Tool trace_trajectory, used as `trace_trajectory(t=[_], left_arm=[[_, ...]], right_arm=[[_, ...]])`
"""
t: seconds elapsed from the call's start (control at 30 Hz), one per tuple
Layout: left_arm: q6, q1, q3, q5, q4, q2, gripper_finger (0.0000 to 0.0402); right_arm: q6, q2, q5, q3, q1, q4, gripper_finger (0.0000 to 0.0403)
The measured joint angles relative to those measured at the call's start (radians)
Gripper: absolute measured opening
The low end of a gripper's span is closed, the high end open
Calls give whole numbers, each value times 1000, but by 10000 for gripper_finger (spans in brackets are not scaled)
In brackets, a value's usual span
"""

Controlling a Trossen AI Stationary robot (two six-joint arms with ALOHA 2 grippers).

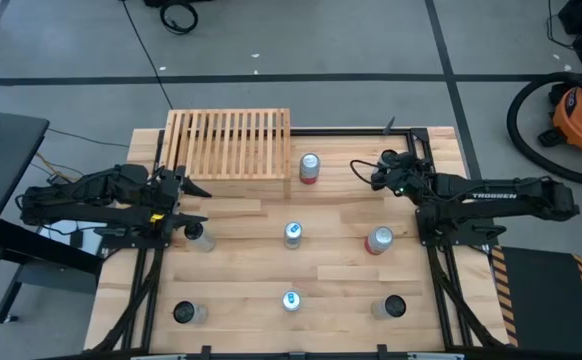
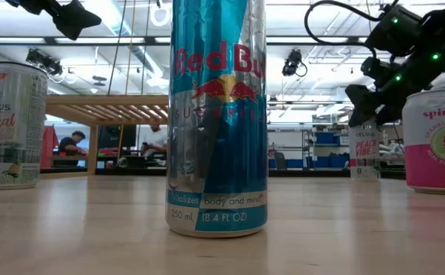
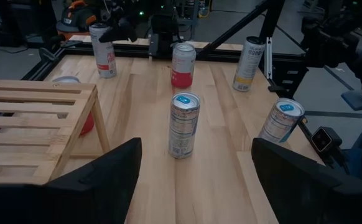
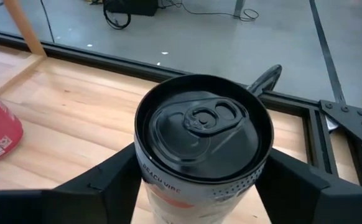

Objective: Place canned beverage on shelf
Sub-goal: Put the top white pink soda can on the shelf

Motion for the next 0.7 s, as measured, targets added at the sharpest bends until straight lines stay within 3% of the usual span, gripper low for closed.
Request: trace_trajectory(t=[0.33,0.7], left_arm=[[-1,0,0,0,0,0,314],[-56,0,0,-45,-4,0,314]], right_arm=[[-60,1,-133,17,-24,82,255],[-279,76,-148,267,-31,143,255]])
